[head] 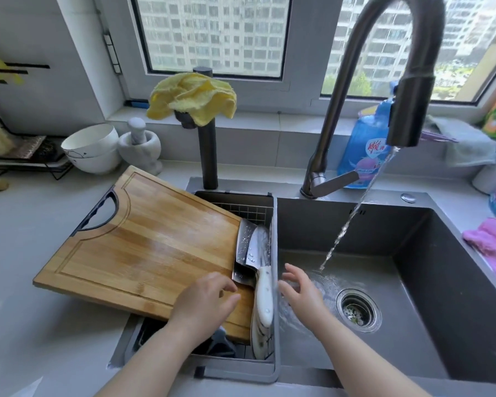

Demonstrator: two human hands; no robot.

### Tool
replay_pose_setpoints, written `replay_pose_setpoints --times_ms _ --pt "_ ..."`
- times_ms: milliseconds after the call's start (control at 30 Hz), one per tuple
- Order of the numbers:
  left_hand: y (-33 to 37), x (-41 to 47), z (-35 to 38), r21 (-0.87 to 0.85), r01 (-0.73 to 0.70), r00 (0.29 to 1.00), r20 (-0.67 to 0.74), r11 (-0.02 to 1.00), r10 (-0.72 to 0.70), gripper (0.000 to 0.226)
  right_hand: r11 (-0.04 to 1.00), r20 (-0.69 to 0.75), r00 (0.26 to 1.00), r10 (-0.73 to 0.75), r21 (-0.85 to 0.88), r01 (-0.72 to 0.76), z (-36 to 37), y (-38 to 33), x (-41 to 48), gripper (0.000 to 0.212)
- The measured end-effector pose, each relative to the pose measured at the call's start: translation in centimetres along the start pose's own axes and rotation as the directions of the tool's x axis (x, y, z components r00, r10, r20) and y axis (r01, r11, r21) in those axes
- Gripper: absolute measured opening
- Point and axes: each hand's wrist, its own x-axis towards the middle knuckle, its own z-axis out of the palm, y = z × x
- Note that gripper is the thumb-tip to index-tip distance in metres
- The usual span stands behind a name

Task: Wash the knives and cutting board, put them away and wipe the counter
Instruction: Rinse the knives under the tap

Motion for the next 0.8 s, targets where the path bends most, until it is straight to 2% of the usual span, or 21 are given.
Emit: replay_pose_setpoints --times_ms 100,233,433,567,667,733,800 --pt "2.5 1.6 1.3 -0.019 -0.039 0.999 -0.032 0.999 0.039 0.020 0.999 -0.062 0.998 -0.002 0.039 0.004 -3.3 0.6 0.6 0.024" --pt "6.0 4.3 3.3 -0.031 -0.074 0.996 -0.044 0.997 0.073 0.023 1.000 -0.141 0.990 -0.001 0.027 0.004 -8.3 1.1 1.6 0.027" --pt "8.8 9.5 6.2 0.038 0.018 1.000 -0.025 0.999 -0.017 0.043 0.998 -0.221 0.975 -0.014 0.052 0.026 -14.6 1.0 4.4 0.031" --pt "9.0 11.4 7.8 0.127 0.121 0.991 0.033 0.985 -0.126 0.060 0.995 -0.204 0.976 -0.071 0.047 0.083 -16.4 -0.5 7.0 0.029" --pt "8.6 11.6 8.8 0.276 0.108 0.988 0.080 0.955 -0.135 0.066 0.988 -0.165 0.975 -0.151 0.001 0.153 -17.0 -2.3 9.0 0.020" --pt "8.4 11.7 9.0 0.315 0.112 0.987 0.077 0.943 -0.144 0.066 0.977 -0.146 0.966 -0.213 -0.051 0.207 -17.2 -3.8 10.4 0.012" --pt "8.4 11.7 9.1 0.319 0.131 0.984 0.071 0.939 -0.161 0.067 0.970 -0.130 0.962 -0.241 -0.058 0.235 -17.1 -5.2 11.7 0.013"
